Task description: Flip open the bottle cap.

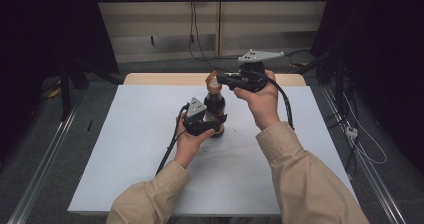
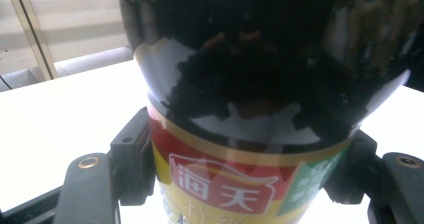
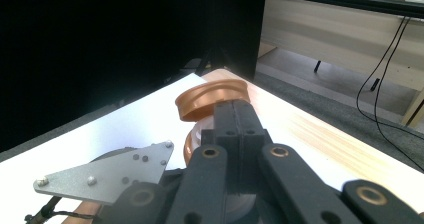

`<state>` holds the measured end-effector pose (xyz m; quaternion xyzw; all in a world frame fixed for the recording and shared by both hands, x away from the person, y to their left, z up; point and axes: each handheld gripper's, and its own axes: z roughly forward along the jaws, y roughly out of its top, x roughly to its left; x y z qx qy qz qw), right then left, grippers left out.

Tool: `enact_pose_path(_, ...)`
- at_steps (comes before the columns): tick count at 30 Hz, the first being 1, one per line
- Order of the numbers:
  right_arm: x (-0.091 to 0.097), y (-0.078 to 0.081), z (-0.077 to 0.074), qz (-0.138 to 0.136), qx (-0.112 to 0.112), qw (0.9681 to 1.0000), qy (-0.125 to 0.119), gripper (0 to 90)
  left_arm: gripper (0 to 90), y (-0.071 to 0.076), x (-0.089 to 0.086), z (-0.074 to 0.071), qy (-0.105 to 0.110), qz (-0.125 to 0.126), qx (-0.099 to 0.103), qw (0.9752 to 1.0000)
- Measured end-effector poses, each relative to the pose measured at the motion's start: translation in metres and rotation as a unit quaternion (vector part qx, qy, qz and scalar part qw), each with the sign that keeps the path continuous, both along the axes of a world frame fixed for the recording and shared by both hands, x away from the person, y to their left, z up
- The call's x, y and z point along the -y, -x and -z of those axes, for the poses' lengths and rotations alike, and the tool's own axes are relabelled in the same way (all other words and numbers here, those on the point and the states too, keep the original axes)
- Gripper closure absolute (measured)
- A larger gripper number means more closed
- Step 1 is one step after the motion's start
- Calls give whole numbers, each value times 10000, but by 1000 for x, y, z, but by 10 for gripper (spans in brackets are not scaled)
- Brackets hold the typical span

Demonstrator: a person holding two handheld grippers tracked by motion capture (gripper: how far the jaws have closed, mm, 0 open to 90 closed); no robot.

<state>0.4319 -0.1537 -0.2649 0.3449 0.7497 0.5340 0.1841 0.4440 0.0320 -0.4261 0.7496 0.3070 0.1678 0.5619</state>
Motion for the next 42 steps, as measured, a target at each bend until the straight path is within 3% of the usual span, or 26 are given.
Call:
enact_pose_path(10, 1, 4, -4, -41, -30, 9997, 236, 900, 296, 0, 0, 0, -11, 28, 27, 10000)
enact_pose_path(14, 0, 3, -5, -88, -5, 9999, 54, 900, 295, 0, 0, 1, -6, 38, 26, 10000)
enact_pose_path(17, -2, 5, -11, -208, 78, 9995, -237, 900, 295, 0, 0, 1, 7, 39, 25, 10000)
enact_pose_path(20, -8, 5, -16, -126, 79, 9999, 19, 900, 295, 0, 0, 1, 13, 28, 12, 10000)
enact_pose_path(24, -12, 0, -10, -125, 31, 9999, 68, 900, 294, 0, 0, 0, -3, 34, -1, 10000)
enact_pose_path(34, -9, 1, -6, -156, 9, 9998, -94, 900, 289, 0, 0, 1, 17, 41, 13, 10000)
enact_pose_path(40, 0, 8, -4, -171, 98, 9996, -218, 689, 277, -2, -1, 1, 98, 109, -104, 9998)
enact_pose_path(42, 4, 11, -2, -174, 96, 9994, -281, 612, 272, -2, -2, 1, 1, 129, -106, 9999)
